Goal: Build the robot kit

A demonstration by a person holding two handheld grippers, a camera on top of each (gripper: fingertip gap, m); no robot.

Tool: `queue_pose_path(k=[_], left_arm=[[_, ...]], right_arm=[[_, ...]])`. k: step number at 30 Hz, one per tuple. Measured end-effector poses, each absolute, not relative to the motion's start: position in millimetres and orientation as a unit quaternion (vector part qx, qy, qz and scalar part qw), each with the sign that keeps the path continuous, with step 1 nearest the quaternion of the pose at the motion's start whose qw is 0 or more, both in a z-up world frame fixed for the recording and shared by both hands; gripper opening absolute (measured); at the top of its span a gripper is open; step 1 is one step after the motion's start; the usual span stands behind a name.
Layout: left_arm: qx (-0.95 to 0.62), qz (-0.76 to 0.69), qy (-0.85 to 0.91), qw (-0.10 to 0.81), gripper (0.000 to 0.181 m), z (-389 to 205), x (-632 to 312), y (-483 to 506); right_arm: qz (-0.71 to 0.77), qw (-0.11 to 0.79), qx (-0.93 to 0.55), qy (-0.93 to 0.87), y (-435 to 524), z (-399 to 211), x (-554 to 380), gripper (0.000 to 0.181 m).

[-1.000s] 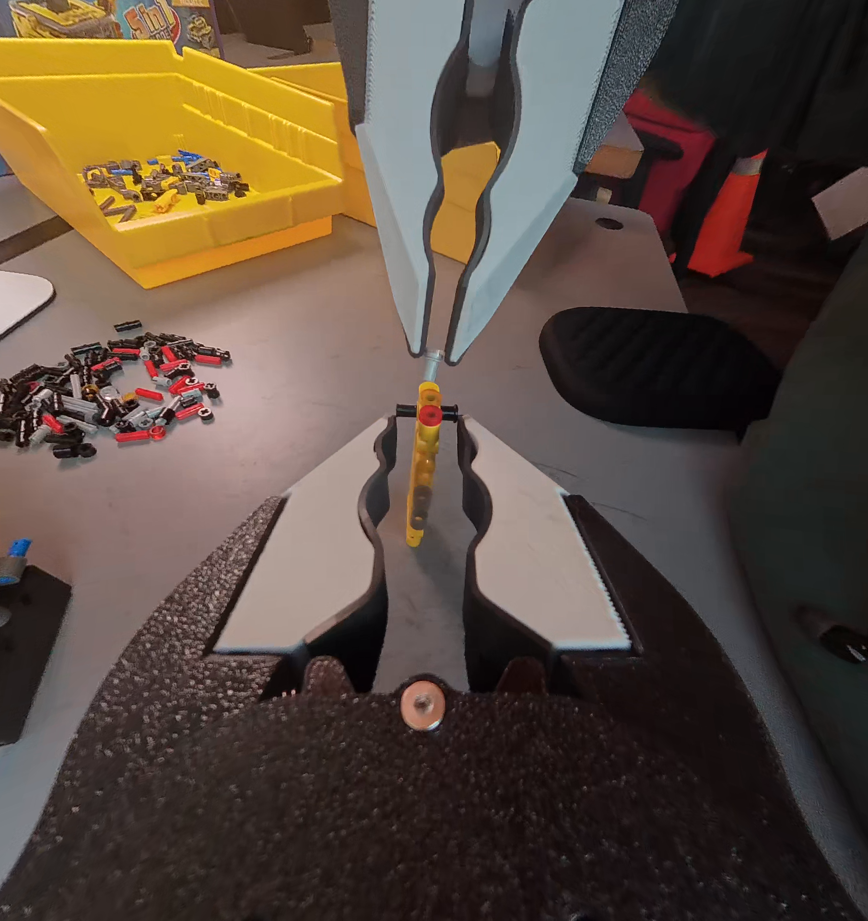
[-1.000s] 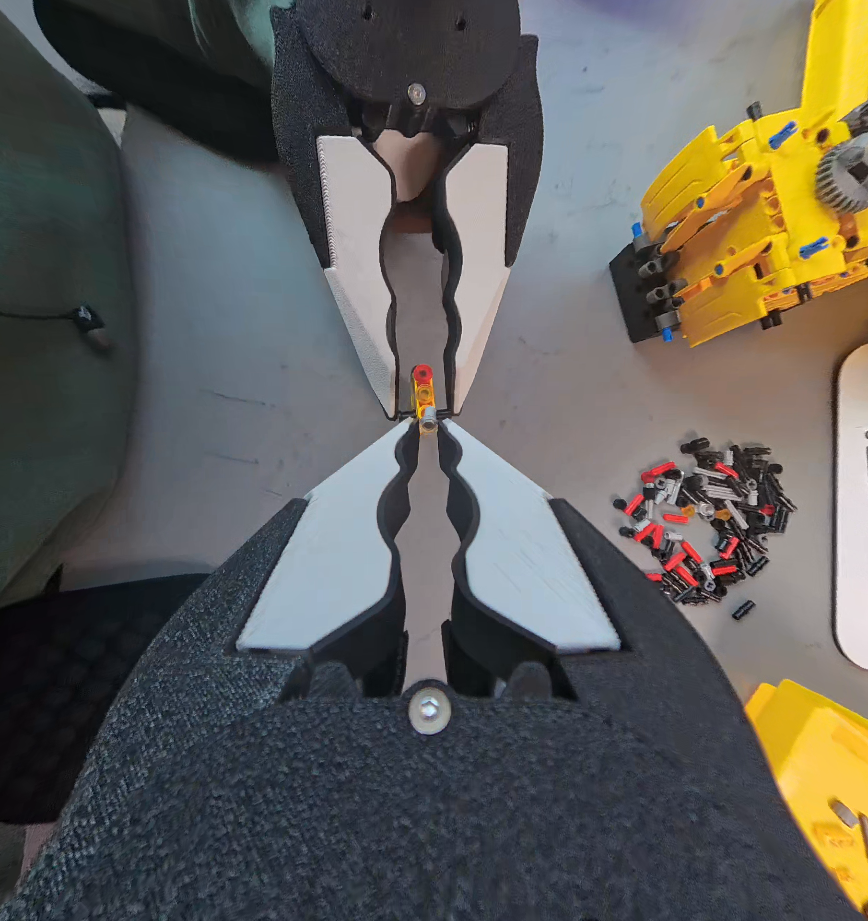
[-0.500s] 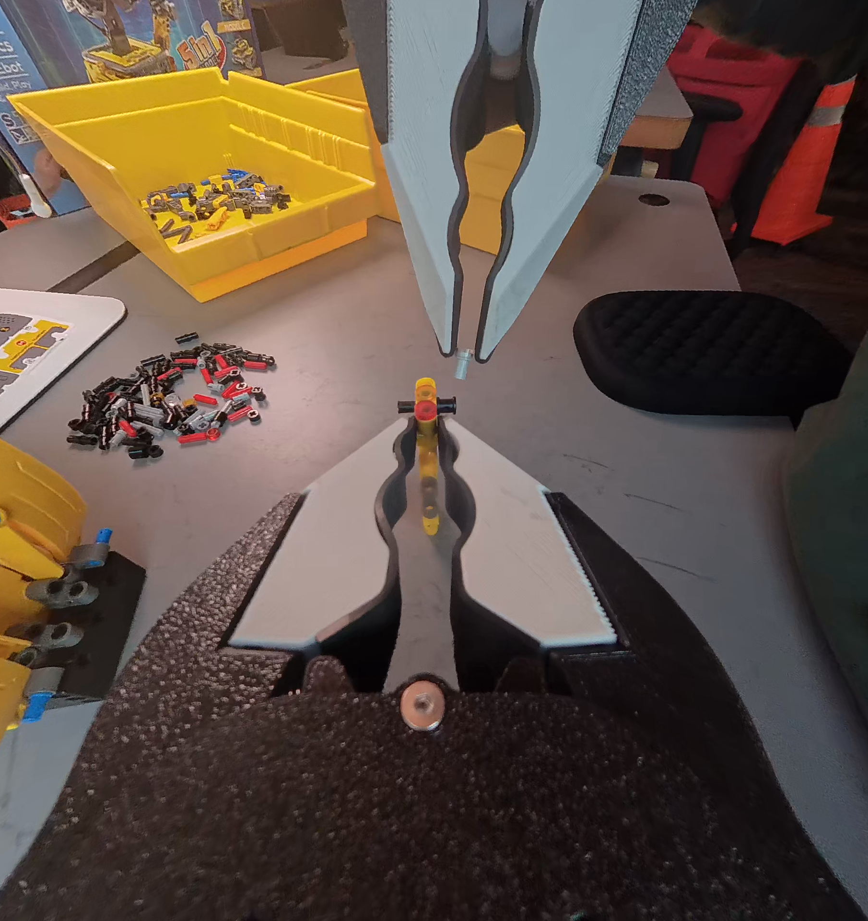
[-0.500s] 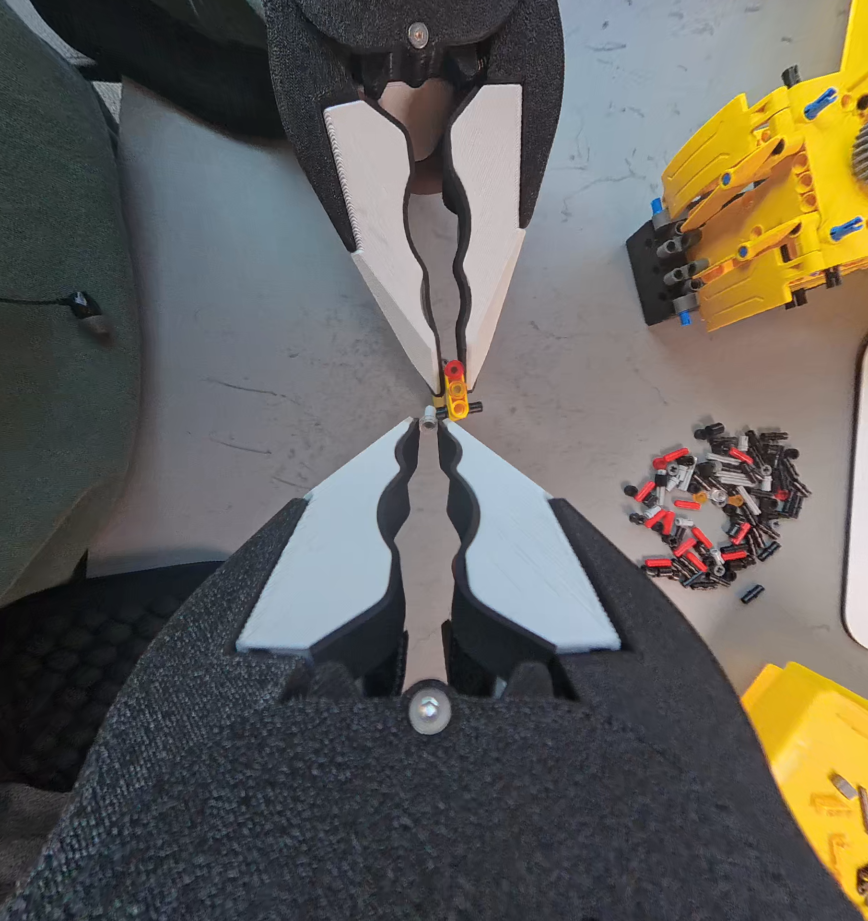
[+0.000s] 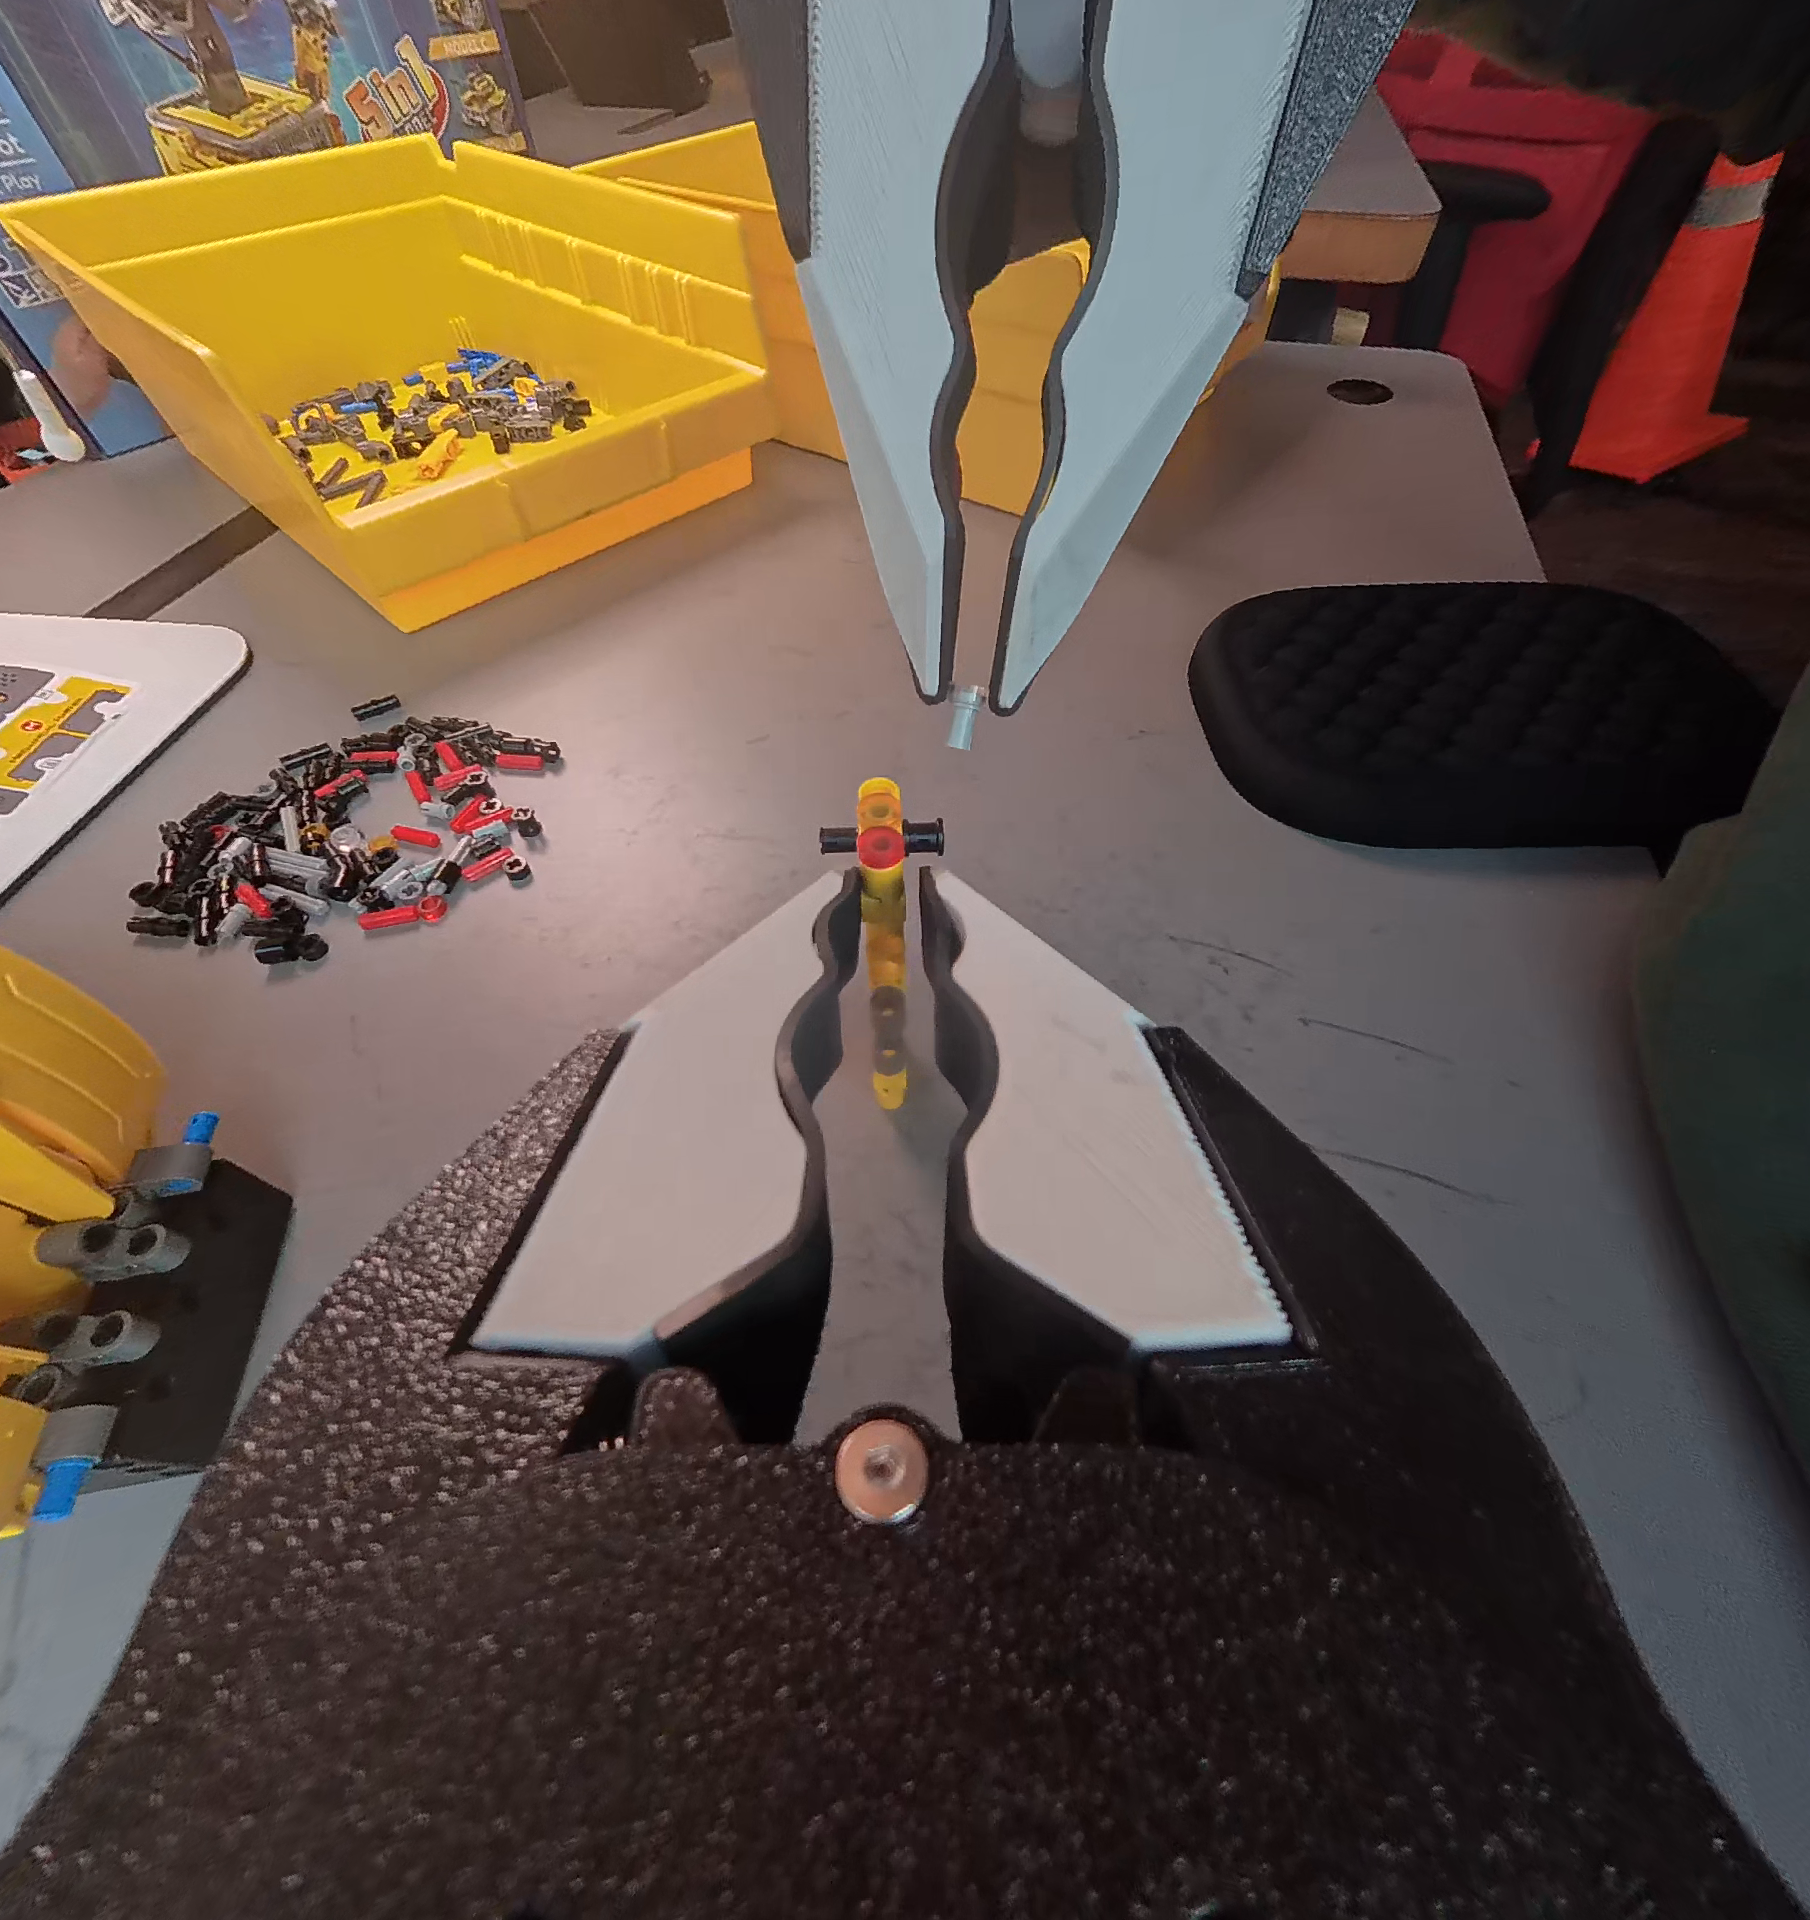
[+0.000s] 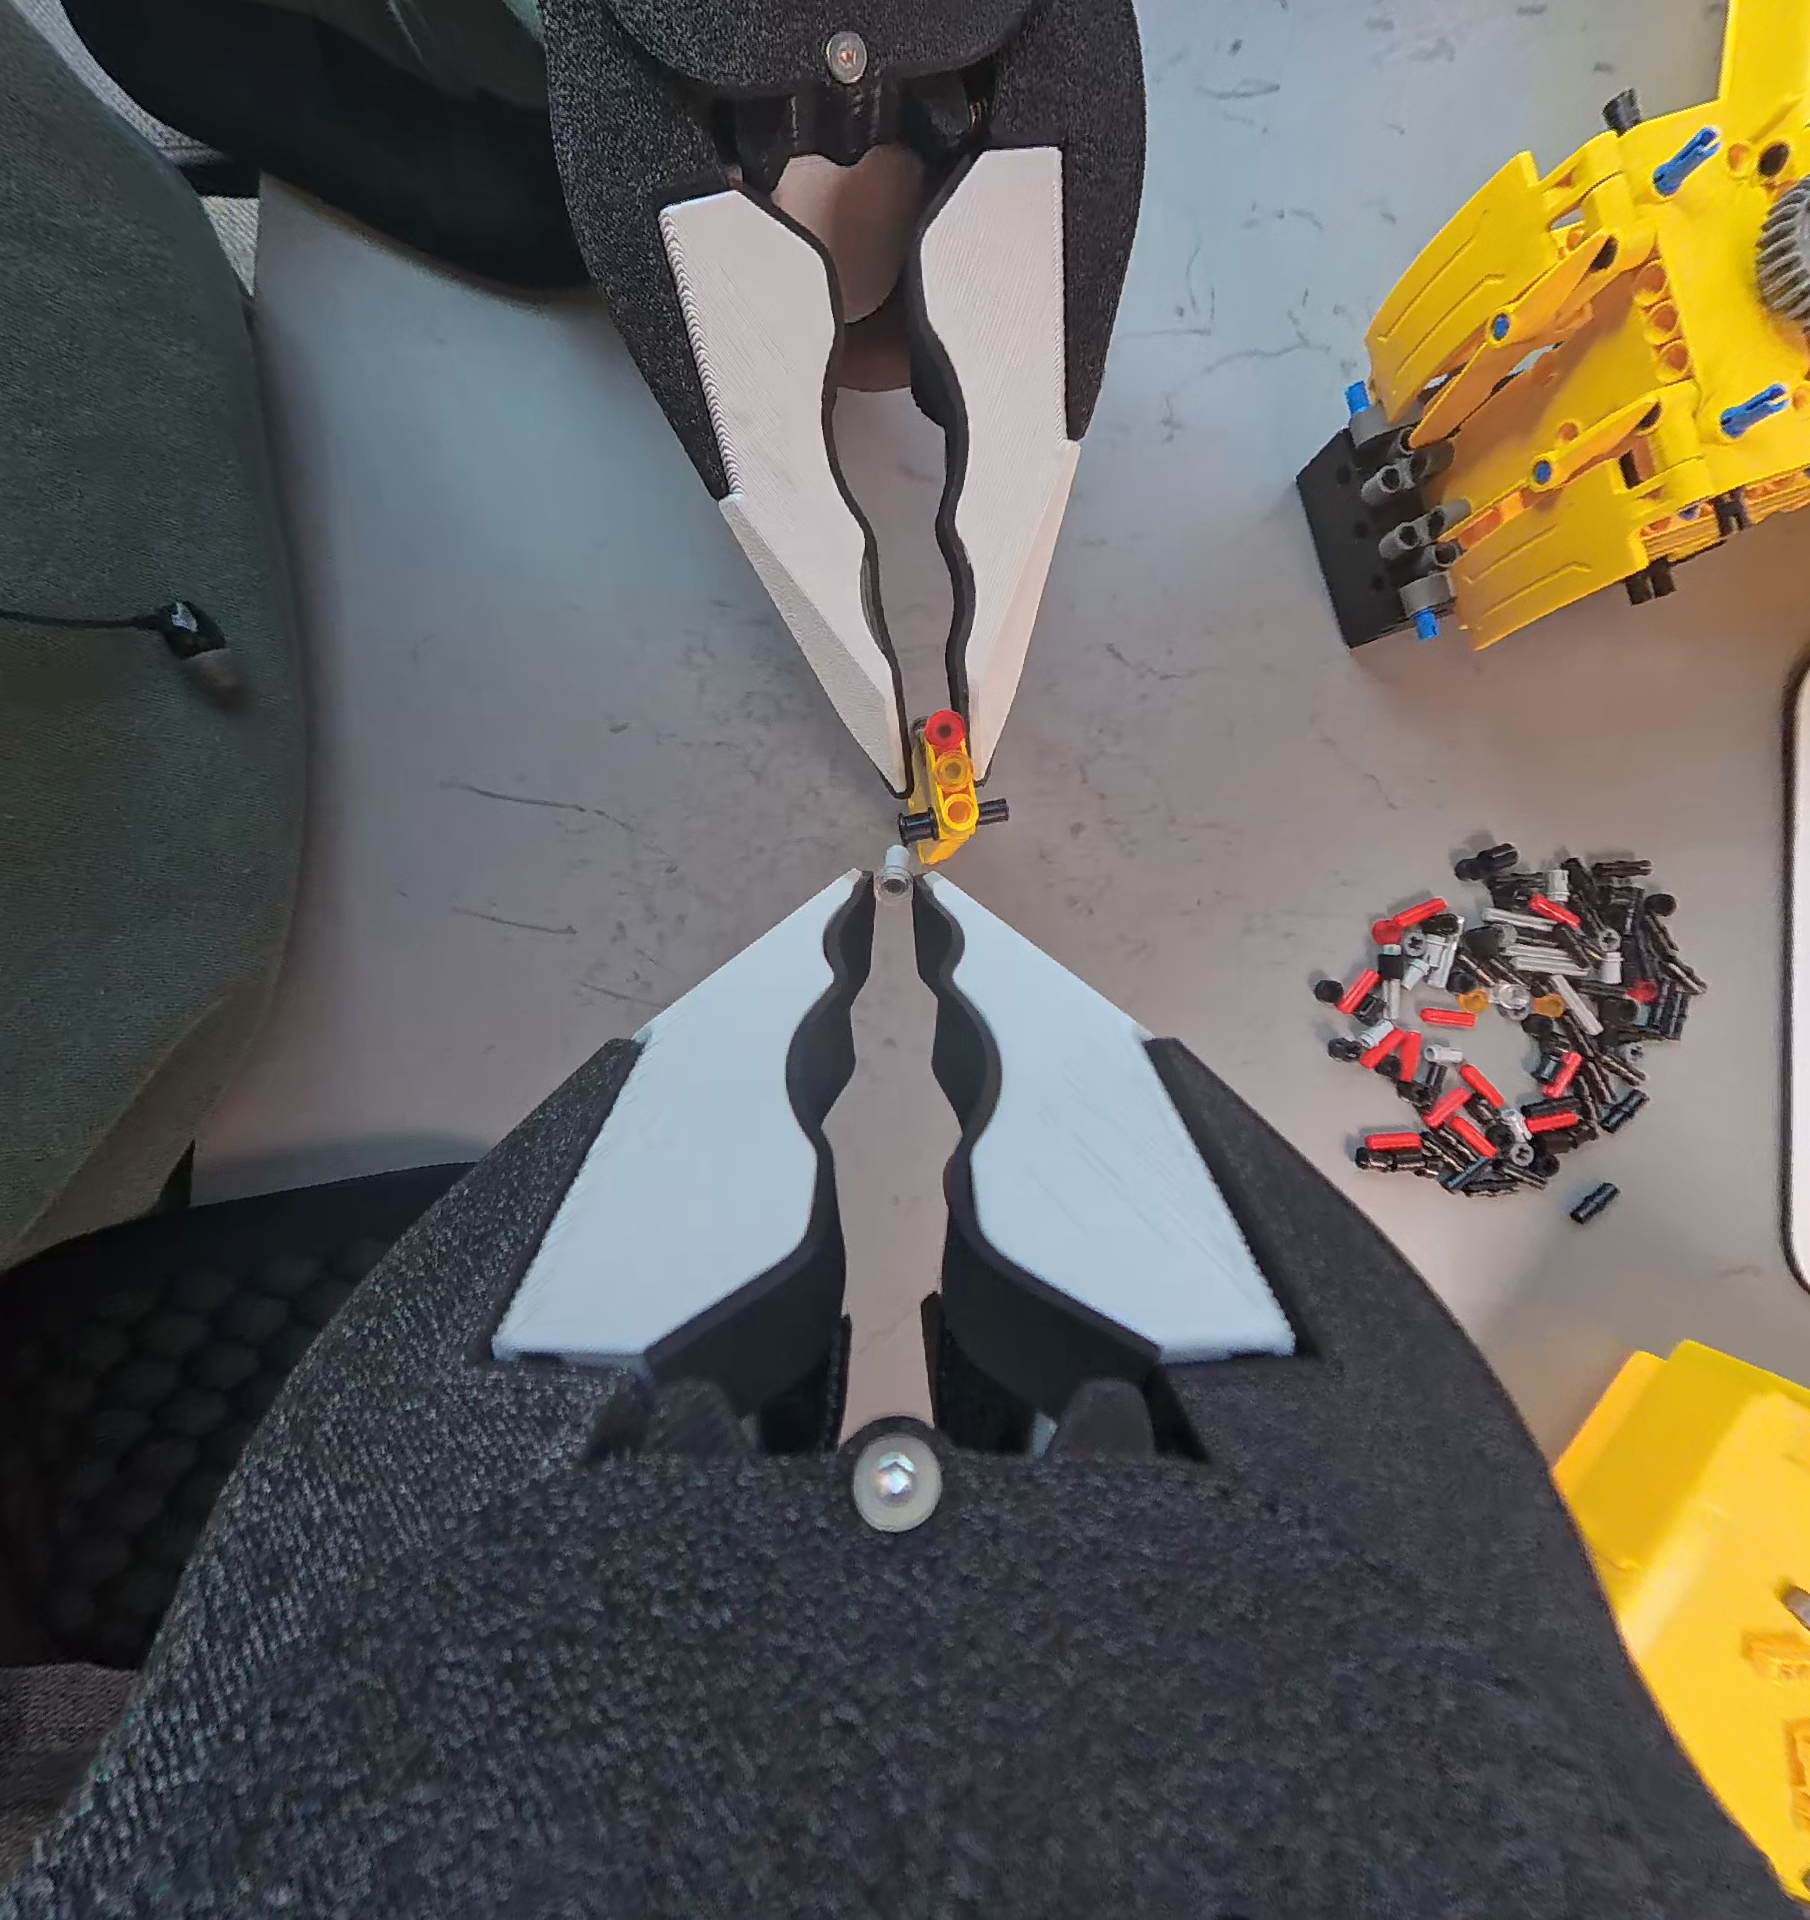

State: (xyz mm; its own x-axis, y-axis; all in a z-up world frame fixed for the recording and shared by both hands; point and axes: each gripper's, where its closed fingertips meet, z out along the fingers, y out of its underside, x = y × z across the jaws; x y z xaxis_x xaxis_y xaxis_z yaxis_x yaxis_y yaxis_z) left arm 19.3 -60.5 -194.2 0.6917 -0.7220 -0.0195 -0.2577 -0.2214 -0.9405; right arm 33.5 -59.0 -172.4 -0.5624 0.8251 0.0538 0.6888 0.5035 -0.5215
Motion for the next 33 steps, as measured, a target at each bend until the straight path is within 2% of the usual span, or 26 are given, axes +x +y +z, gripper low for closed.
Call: queue_pose_path(k=[22,33], left_arm=[[-0.753,-0.214,0.317,0.536,0.018,-194,16,-59],[-0.74,-0.218,0.316,0.553,0.029,-182,12,-60]], right_arm=[[0.236,0.152,-0.446,-0.85,-61,-173,35,0.007],[0.249,0.159,-0.444,-0.846,-63,-169,33,0.007]])
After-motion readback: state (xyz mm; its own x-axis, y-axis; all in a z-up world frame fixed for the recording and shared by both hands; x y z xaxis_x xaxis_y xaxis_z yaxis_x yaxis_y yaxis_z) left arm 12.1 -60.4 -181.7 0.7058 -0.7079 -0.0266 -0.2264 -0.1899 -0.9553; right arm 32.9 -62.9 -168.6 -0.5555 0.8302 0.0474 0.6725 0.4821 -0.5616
